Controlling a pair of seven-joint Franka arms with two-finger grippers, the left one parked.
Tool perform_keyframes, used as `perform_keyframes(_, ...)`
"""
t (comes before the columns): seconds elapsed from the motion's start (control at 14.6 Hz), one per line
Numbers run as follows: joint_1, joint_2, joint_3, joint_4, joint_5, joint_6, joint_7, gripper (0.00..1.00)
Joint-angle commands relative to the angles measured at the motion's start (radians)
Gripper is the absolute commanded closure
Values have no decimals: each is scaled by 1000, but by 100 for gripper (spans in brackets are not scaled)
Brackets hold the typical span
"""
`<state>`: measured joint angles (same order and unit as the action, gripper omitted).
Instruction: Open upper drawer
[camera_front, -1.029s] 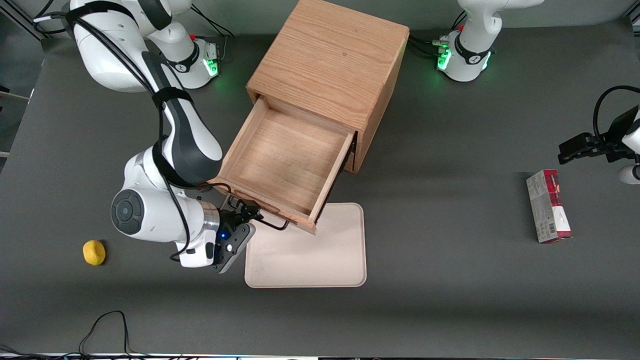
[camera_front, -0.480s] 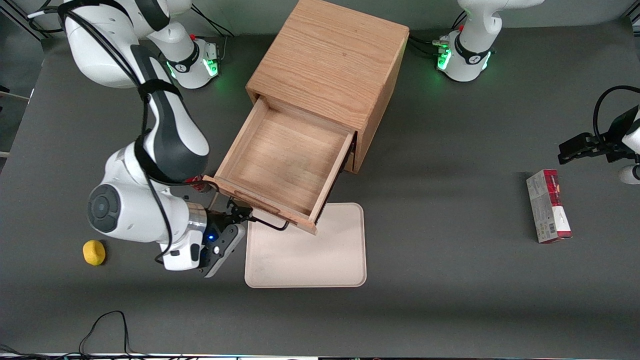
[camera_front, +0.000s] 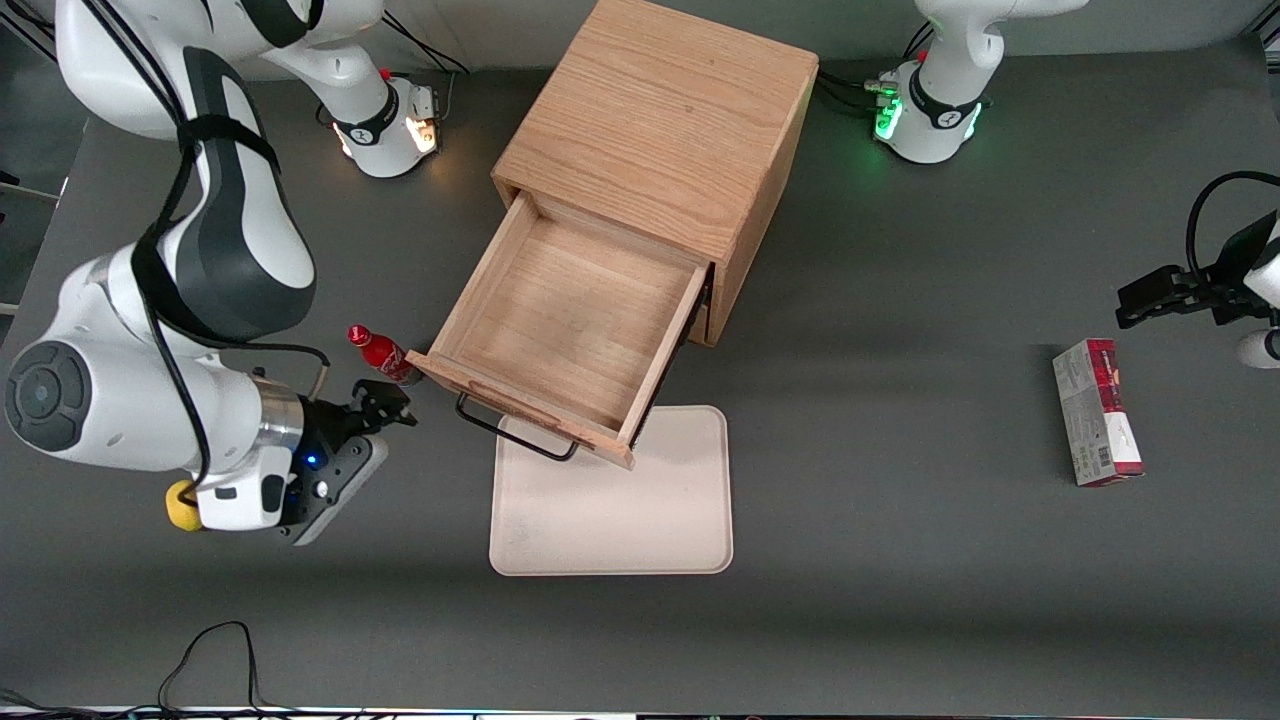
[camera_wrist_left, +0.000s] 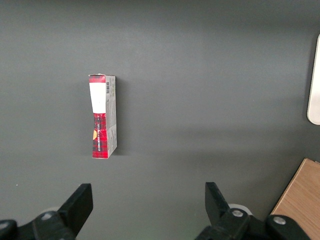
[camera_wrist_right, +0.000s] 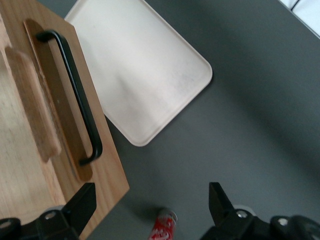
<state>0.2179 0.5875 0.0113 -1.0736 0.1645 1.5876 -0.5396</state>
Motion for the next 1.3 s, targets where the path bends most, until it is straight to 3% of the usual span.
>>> perform_keyframes(0.0,14,-210,-39,-289,-51,34,128,0)
perform_keyframes(0.21,49,-346,-53,-435,-169,34,273,0)
perform_keyframes(0.55,46,-457,-146,-496,-142,-36,392,0)
perform_keyframes(0.82,49,-546,-232,-525,-56,-60,394,0)
perform_keyframes(1.17,78,-603,-232,-591,-63,-37,400,2)
perform_keyframes(1.24,84,-604,-225,-591,-92,-43,423,1)
